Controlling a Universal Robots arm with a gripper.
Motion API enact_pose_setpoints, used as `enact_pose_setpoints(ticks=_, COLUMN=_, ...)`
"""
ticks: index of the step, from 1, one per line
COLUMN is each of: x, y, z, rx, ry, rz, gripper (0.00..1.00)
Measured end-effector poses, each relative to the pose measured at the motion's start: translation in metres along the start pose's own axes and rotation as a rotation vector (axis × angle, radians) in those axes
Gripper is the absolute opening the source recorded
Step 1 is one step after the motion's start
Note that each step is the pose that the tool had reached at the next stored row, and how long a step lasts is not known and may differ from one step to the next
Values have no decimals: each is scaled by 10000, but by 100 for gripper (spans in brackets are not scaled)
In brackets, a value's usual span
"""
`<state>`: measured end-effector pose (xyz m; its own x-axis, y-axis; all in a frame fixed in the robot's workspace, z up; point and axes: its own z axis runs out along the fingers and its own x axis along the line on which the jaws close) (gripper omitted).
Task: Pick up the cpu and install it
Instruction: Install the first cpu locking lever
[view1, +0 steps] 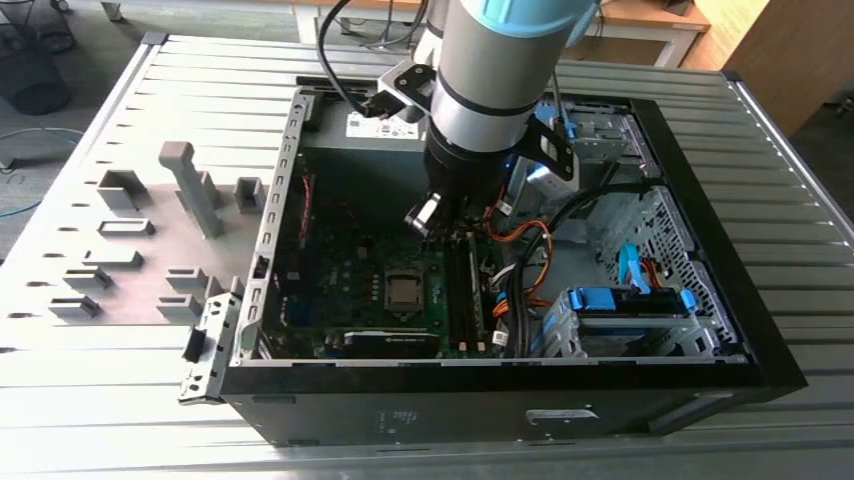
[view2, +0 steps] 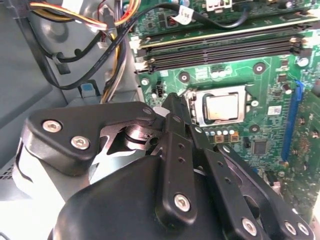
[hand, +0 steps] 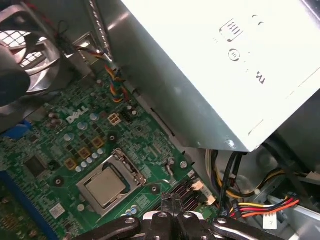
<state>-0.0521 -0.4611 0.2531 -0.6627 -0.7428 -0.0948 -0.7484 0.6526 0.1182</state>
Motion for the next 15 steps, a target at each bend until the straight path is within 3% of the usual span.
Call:
enact_pose_setpoints(ticks=9, x=-59, y=36, z=18, rx=0, ry=0, rz=1, gripper=11)
enact_pose_setpoints(ticks=15, x=-102, y=72, z=63, rx=-1, ry=-2, rz=1, gripper=11)
